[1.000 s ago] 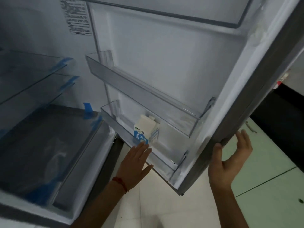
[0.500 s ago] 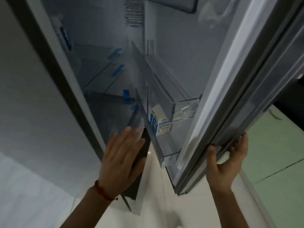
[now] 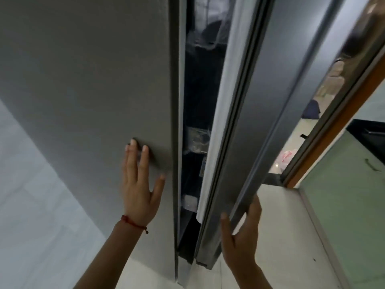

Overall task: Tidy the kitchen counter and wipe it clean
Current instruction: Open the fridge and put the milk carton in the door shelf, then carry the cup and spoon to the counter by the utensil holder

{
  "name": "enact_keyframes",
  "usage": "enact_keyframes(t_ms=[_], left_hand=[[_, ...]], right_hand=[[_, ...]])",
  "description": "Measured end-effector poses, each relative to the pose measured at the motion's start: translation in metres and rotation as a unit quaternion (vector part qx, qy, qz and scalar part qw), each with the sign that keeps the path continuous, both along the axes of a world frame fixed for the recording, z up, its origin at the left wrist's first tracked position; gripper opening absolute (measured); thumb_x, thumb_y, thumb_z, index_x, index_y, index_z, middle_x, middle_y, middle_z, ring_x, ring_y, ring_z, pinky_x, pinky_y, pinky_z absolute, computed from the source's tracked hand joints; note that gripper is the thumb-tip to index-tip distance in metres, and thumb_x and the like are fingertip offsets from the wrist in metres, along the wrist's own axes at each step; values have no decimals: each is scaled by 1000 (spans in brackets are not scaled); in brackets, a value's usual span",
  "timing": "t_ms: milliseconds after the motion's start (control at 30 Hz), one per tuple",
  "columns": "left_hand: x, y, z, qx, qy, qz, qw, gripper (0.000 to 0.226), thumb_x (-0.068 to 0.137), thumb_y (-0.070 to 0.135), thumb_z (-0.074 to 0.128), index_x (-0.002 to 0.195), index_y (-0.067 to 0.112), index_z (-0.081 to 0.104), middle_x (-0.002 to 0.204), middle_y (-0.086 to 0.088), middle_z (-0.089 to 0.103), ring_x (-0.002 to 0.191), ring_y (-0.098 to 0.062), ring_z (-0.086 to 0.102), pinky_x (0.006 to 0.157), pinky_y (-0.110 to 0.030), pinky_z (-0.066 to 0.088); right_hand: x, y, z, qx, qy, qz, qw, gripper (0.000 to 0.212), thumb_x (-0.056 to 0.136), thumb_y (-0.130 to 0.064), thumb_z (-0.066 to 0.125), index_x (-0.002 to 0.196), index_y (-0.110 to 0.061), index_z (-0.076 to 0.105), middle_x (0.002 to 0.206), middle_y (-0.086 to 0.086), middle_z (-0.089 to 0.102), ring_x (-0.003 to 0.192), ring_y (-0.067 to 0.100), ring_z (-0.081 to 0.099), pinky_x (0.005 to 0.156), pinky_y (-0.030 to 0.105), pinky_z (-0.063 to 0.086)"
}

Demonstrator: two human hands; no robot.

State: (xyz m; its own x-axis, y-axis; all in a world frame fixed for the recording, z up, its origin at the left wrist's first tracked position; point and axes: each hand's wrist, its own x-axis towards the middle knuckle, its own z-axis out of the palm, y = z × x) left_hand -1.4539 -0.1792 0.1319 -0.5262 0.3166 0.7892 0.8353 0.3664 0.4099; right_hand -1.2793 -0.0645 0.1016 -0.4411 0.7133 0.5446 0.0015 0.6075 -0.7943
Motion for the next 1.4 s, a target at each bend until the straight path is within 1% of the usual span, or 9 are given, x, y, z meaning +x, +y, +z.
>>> enact_keyframes(t_ms=[167,300,433,567,700,900,1033,1200,1400], left_hand=[[-3,-6,-1,-20,-1,-10,1000,59,94,49,26,144,37,-1,154,22,-12,145,-9,-2,120,-25,7],[-1,-9,1,-26,-10,-12,1000,58,93,51,24,144,38,0,153,23,-13,145,-7,-3,120,-20,5],[11,-9,0,-22,-52,5,998,59,93,50,25,142,19,20,155,2,6,141,-20,16,115,-33,23],[38,-11,-18,-42,-126,3,991,63,91,53,26,137,10,30,148,-20,23,134,-25,24,105,-41,30],[79,-22,-63,-89,-229,-22,969,68,87,55,34,132,4,42,144,-25,32,133,-30,31,102,-39,31],[163,-10,-121,-245,-393,-72,883,33,88,15,55,120,4,56,123,-19,58,112,-34,55,95,-44,46],[233,31,-148,-381,-356,-179,834,38,80,7,67,116,5,54,112,-21,65,103,-34,62,89,-41,52],[361,83,-169,-480,-398,-252,740,34,91,18,51,120,1,57,128,-18,56,123,-31,49,106,-35,34],[508,122,-185,-589,-329,-366,641,16,94,20,44,89,15,59,97,-5,59,91,-20,53,80,-24,35]], right_hand=[[-29,-23,-1,42,-62,101,992,69,88,-57,37,143,-44,-2,150,-35,5,139,-9,14,110,5,14],[-32,-24,-1,48,-77,106,990,66,86,-62,33,138,-53,-7,147,-41,-2,136,-16,7,108,1,12],[-10,-7,-6,37,-119,123,985,56,88,-63,28,135,-59,0,147,-40,5,138,-11,12,107,0,13],[25,10,-23,22,-131,71,989,51,90,-59,29,138,-53,12,152,-8,29,138,-3,23,106,2,21],[88,21,-40,-21,-158,-5,987,55,88,-64,25,137,-39,27,145,-5,39,134,5,35,108,27,34],[226,26,-65,-109,-180,-144,967,60,84,-66,29,131,-31,42,135,-14,44,126,6,44,101,25,38],[343,14,-88,-188,-210,-231,931,71,82,-69,28,132,-22,47,132,-16,45,122,11,47,101,30,41],[492,-21,-124,-285,-243,-350,859,39,93,-35,44,128,-18,51,134,0,53,122,22,52,98,36,44],[618,-91,-163,-432,-169,-488,739,32,94,-20,47,123,-13,56,126,10,59,112,29,58,86,28,42]])
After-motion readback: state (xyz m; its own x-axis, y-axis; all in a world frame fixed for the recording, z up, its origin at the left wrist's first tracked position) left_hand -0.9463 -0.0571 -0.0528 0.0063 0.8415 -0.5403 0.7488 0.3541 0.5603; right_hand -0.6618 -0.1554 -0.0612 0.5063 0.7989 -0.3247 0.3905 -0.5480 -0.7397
